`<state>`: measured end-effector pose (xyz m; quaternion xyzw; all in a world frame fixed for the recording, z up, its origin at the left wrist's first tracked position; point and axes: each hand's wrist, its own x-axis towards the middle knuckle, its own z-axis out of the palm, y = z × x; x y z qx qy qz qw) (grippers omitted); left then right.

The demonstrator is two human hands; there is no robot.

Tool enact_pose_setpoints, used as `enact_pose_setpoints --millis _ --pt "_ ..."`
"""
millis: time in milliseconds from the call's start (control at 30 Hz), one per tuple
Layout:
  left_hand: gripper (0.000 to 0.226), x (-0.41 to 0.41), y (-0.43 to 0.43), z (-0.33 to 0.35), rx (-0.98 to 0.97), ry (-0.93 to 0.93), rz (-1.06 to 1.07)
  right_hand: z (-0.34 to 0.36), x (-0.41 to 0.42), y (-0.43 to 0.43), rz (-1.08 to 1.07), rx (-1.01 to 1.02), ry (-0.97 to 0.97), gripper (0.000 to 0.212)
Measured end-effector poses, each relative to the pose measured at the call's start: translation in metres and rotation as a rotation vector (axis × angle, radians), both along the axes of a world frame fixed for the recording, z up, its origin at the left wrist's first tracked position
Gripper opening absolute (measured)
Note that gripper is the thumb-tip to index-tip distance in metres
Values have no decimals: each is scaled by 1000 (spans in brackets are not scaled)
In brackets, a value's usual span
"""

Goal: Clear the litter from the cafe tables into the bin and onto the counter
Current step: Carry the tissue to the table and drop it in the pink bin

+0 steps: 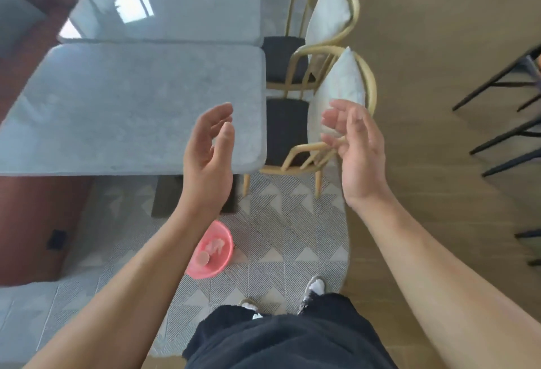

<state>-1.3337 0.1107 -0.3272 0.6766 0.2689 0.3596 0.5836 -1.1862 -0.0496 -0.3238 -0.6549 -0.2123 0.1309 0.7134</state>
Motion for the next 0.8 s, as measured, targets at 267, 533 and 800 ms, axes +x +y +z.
enact_pose_setpoints --millis 267,533,800 --pt "27 78 -36 50 47 -91 -168 42 56 -57 -135 72 -87 38" --pt "22 178 -86 91 100 -164 -235 73 151 -114 -190 119 -179 35" --pt "26 312 -162 98 92 -209 -242 93 279 -194 -207 92 -195 33"
